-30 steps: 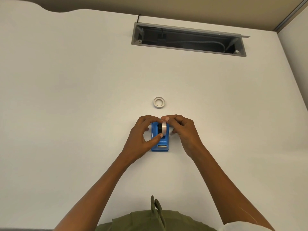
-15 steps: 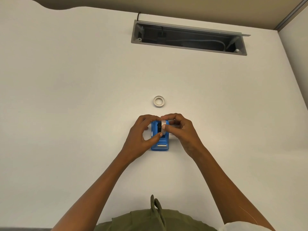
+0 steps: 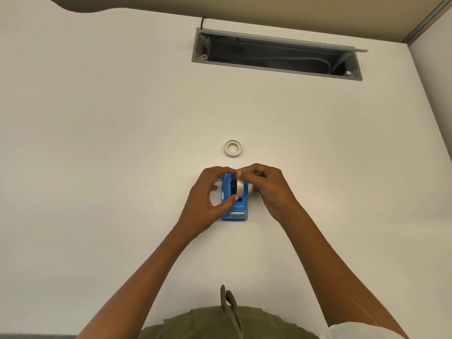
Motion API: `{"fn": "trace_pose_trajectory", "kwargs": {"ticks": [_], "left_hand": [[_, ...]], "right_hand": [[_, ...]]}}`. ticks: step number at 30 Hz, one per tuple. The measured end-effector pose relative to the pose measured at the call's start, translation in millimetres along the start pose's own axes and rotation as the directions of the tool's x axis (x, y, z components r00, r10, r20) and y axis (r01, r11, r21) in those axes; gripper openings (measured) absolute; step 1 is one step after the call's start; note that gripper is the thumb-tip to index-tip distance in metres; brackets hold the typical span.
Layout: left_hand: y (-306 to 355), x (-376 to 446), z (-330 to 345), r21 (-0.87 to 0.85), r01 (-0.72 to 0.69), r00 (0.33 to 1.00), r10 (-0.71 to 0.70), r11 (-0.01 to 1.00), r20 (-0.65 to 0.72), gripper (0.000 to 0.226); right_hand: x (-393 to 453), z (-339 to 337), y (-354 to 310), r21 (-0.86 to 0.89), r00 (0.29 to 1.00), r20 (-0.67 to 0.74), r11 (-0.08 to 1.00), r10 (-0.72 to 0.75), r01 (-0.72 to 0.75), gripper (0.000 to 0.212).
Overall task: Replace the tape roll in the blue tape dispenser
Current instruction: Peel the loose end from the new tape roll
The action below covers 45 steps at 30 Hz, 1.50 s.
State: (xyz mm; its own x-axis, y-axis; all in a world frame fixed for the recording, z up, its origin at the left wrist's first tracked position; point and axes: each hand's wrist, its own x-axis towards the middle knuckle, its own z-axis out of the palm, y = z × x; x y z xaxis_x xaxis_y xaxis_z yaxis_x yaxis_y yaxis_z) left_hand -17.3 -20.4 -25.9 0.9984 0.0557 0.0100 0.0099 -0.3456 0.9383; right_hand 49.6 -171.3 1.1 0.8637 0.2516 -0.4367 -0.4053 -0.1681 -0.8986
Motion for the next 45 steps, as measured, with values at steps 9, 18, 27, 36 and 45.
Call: {"fn": "trace_pose_trajectory", "kwargs": {"ticks": [9,18,27,36,45], "left_hand": [[2,0,1,0.038,-0.031,1.000,0.031,0.999,-0.003,0.031],[0,6,0,0.048,0.008,1.000,-0.007,0.999,-0.015,0.030],[-1,3,1,0.033,0.003,1.000,-0.002,0.999,-0.031,0.033],[-2,2,1,0.039,-0.001,1.000,0.001,0.999,-0.002,0.039],[-4,3,1,0.027,0.008,1.000,-0.009,1.000,0.007,0.047]], "right_hand": [[-6,-1,8,0.042,0.997,-0.009,0.996,-0.077,0.077,0.007],[-23,-9,23,-0.090,0.960,0.101,0.959,-0.261,0.270,0.032],[-23,-7,17,-0.116,0.966,0.090,0.960,-0.244,0.253,0.027],[-19,-4,17,-0.093,0.975,0.033,0.971,-0.219,0.221,0.027],[-14,0,10,-0.064,0.991,-0.022,0.990,-0.131,0.129,0.018]]}}
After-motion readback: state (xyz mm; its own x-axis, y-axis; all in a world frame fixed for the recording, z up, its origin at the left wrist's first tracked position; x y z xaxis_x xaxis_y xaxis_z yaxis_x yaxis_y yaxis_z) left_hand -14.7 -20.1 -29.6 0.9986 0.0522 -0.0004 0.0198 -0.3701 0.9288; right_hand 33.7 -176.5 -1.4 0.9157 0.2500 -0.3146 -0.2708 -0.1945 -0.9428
